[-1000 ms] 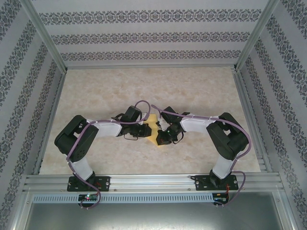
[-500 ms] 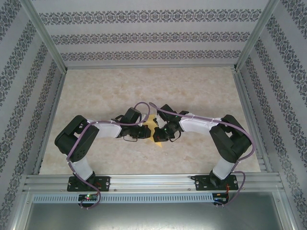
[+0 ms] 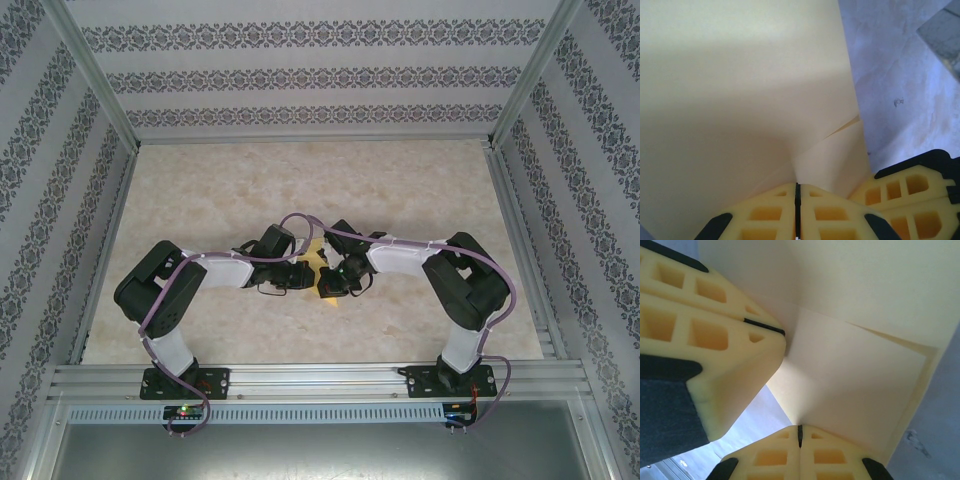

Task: Fold a paper plane with a square sheet of paper (fold left side to right side)
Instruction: Third fold the triangle at the center of the table.

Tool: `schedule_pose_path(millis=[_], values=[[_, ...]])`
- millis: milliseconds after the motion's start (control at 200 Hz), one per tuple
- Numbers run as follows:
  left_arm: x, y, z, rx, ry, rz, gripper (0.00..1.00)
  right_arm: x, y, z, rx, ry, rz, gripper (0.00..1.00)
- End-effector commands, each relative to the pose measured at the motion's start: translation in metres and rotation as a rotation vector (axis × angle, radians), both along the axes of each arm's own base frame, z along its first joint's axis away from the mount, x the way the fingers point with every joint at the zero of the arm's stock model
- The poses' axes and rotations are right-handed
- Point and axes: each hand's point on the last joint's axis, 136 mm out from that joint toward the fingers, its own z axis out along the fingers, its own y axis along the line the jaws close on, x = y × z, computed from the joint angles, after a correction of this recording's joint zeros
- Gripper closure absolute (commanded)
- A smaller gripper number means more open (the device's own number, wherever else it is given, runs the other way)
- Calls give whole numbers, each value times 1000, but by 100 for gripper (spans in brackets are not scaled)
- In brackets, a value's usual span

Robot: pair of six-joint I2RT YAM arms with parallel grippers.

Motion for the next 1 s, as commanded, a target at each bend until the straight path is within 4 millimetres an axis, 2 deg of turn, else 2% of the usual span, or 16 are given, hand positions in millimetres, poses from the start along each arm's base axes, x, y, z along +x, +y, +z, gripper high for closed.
schedule_pose_path(millis=[0, 250, 385, 465, 565, 669, 784, 899, 994], values=[[-8, 10, -16, 73, 23, 6, 89, -22, -19, -14, -74, 53, 9, 100], [-7, 11, -17, 87, 18, 2, 89, -38, -50, -13, -111, 77, -18, 100], [-5, 11, -16, 92, 15, 0, 89, -41, -62, -10, -122, 73, -32, 100], [-4, 9, -12, 85, 12, -3, 89, -37, -66, -1, -107, 48, -38, 100], [1, 3, 2, 46, -12, -6, 85, -25, -63, 18, -62, -22, -40, 100], [10, -3, 30, -12, -52, -3, 80, -6, -56, 40, 27, -121, -46, 86], [20, 0, 64, -71, -112, 25, 67, 19, -48, 57, 136, -213, -50, 68], [27, 17, 82, -96, -136, 92, 55, 38, -35, 65, 219, -291, -20, 54], [30, 40, 83, -92, -124, 192, 41, 47, -24, 64, 266, -319, 8, 47]])
